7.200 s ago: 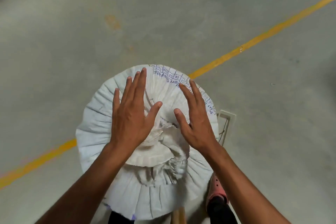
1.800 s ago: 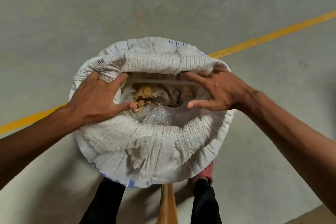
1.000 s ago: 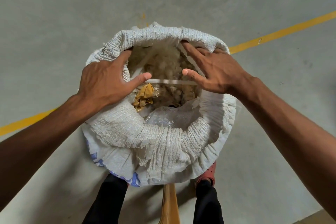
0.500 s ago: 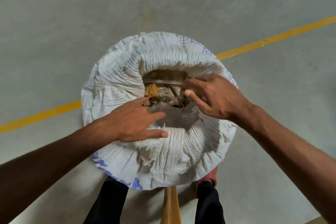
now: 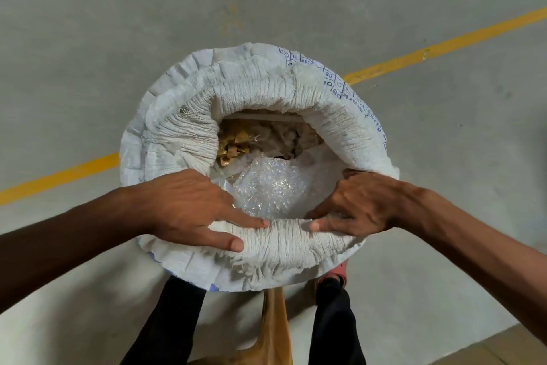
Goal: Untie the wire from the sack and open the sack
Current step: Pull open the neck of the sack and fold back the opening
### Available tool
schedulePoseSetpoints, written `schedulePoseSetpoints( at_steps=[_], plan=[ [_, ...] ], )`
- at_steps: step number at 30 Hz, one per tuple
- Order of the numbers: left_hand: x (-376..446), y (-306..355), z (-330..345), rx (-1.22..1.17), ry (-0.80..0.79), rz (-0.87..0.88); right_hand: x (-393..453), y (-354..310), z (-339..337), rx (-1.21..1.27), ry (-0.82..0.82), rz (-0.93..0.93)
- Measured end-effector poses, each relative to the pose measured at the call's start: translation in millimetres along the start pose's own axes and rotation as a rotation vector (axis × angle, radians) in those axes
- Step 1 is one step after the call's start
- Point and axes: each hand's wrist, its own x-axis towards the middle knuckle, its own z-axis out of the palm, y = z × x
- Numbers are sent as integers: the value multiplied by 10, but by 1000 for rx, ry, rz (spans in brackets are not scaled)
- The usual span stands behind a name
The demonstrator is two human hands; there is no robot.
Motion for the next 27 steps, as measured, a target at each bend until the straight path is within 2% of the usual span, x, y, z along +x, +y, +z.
schedulePoseSetpoints(
  at_steps=[5,10,12,16,18,21,24,27],
  plan=[
    [-60,132,-153,-36,-52,-31,-5,53,33,-14,-105,45],
    [-38,215,-206,10,-95,-80,-16,25,-34,0,-108,139],
    [30,151,-242,-53,-19,-154,25,19,-106,67,32,139],
    [390,-100,-382,-598,447,-263,283,54,-257,486,502,114],
    [503,-180,-455,-734,616,-294,387,71,-370,604,654,145],
    [483,-277,-471,-657,745,-350,429,187,-488,531,718,227],
    [335,-412,-469,-422,709,-452,364,374,-566,377,653,322],
    [159,-546,-512,-314,658,-510,288,495,-662,242,607,355]
  ],
)
